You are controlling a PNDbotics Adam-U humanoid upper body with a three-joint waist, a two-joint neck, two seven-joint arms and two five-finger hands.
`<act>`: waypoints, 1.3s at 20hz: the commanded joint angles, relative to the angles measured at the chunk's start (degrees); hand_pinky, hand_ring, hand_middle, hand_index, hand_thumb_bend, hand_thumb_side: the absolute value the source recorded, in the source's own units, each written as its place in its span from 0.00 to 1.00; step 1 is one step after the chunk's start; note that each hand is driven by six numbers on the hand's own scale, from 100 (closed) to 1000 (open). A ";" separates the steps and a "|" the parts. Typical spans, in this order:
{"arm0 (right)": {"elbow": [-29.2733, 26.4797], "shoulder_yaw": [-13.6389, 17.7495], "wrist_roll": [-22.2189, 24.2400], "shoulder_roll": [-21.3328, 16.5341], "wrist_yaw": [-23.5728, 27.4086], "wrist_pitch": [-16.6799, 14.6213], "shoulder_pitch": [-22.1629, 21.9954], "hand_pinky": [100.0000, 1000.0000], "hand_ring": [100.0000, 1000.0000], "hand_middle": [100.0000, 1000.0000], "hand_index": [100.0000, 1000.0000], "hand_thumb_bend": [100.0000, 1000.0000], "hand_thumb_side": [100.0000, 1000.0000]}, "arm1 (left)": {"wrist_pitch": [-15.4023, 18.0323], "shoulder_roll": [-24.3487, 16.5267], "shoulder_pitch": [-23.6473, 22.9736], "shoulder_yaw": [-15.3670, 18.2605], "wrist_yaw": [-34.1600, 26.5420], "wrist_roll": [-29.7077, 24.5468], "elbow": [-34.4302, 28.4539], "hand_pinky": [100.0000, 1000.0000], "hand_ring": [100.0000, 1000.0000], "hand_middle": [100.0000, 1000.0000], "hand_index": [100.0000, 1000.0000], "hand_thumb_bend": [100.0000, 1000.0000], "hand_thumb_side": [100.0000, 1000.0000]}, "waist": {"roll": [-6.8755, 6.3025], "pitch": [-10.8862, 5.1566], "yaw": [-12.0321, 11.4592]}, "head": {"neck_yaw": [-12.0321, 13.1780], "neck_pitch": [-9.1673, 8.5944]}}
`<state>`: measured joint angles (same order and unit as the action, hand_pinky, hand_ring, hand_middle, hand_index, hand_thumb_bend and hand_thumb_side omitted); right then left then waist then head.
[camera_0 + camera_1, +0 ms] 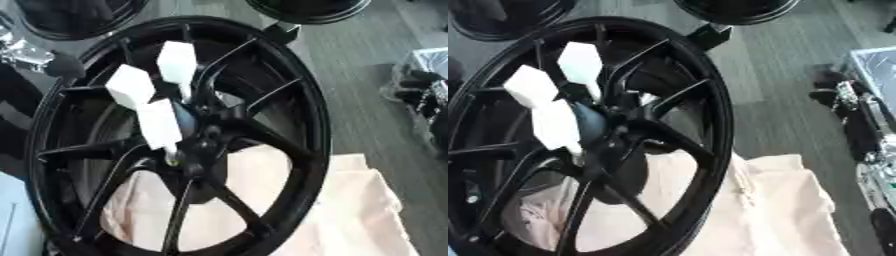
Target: Pull the pin out of the wheel hub.
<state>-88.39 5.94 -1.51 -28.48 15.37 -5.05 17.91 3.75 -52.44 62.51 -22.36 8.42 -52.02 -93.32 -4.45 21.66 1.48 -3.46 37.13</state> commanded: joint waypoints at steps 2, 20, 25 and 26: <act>-1.36 0.17 0.20 -1.53 -0.28 -0.06 0.31 0.87 0.69 0.67 0.80 0.00 0.74 | 0.98 -0.08 2.11 -1.12 1.51 0.06 2.24 0.79 0.81 0.77 0.83 0.51 0.59 | 0.14 -1.74 -0.05 | -0.02 -0.06; -0.81 -0.03 0.33 -1.50 -0.19 0.02 0.40 0.86 0.69 0.67 0.80 0.00 0.74 | 5.07 4.84 4.30 -5.25 2.63 0.06 12.57 0.80 0.81 0.74 0.80 0.68 0.40 | 0.16 -2.03 0.11 | -0.04 0.70; -0.77 -0.09 0.29 -1.49 -0.06 0.00 0.46 0.86 0.69 0.67 0.80 0.00 0.74 | 5.87 5.67 4.55 -5.50 3.40 0.06 13.80 0.80 0.81 0.74 0.79 0.69 0.38 | 0.18 -2.10 0.16 | -0.04 0.48; -0.76 -0.12 0.32 -1.49 -0.07 0.02 0.47 0.86 0.69 0.67 0.80 0.00 0.74 | 5.98 5.81 4.57 -5.54 3.64 0.06 13.95 0.80 0.81 0.74 0.79 0.69 0.38 | 0.18 -2.10 0.17 | -0.04 0.46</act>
<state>-88.37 5.59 -1.29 -28.48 15.35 -4.84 17.90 9.39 -45.77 65.64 -28.40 11.62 -52.01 -79.37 -4.53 21.37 1.63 -3.60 37.71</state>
